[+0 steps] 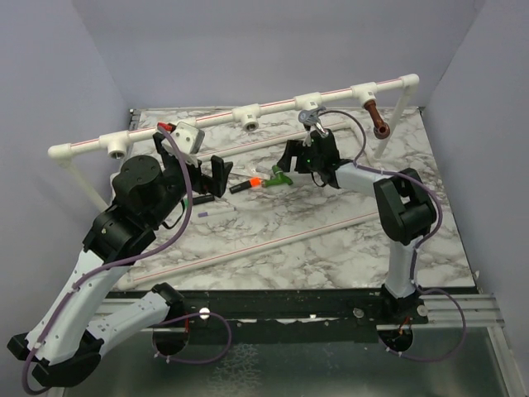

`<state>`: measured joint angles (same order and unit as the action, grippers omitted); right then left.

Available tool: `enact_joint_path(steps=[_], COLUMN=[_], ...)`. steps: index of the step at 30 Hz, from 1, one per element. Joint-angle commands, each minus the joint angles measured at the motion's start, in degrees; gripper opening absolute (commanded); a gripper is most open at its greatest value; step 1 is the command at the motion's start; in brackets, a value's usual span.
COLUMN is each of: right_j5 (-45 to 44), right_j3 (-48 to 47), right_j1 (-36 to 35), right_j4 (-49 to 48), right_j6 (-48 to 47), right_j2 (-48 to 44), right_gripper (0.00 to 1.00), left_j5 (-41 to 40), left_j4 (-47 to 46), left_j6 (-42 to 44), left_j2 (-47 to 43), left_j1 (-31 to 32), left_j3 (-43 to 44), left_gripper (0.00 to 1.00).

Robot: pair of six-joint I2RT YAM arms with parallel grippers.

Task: Install the water faucets

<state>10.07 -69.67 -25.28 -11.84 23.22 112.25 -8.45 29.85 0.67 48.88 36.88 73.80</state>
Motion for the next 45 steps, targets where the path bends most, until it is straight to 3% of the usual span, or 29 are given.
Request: enact_joint_path(steps=[1,16,35,37,43,45], right_j5=[-4.1,-6.9,-12.6,-13.1,-13.8,-13.1], right_j3=[-6.2,-13.1,-9.1,-8.2,-4.2,-2.3], right_j1=[-0.9,-4.7,-5.9,-5.9,-6.1,-6.2], right_j4=[5.4,8.7,10.0,10.1,10.0,9.6], right_j6=[-4.6,-7.9,-11.0,-11.5,-12.0,-11.4], right_j2=[5.1,12.1,11.4,10.9,7.3,5.4], right_gripper=[0.84,0.81,0.52,0.46,0.01,0.00], left_j5=[-0.8,-1.2,-1.0,-1.0,0.1,0.3], left_j4=[2.3,3.6,4.2,4.2,4.1,4.1], left_j6=[-1.9,-2.9,-3.6,-3.8,-4.9,-5.3], left_j2=[-1.3,-1.7,-1.6,-1.6,-1.0,-0.7], left_j1=[0.2,0.2,0.2,0.2,0.2,0.2], left_j3=[-0.8,-2.4,-3.1,-3.2,-3.3,-3.4], left_gripper=[0.99,0.99,0.99,0.99,0.99,0.99])
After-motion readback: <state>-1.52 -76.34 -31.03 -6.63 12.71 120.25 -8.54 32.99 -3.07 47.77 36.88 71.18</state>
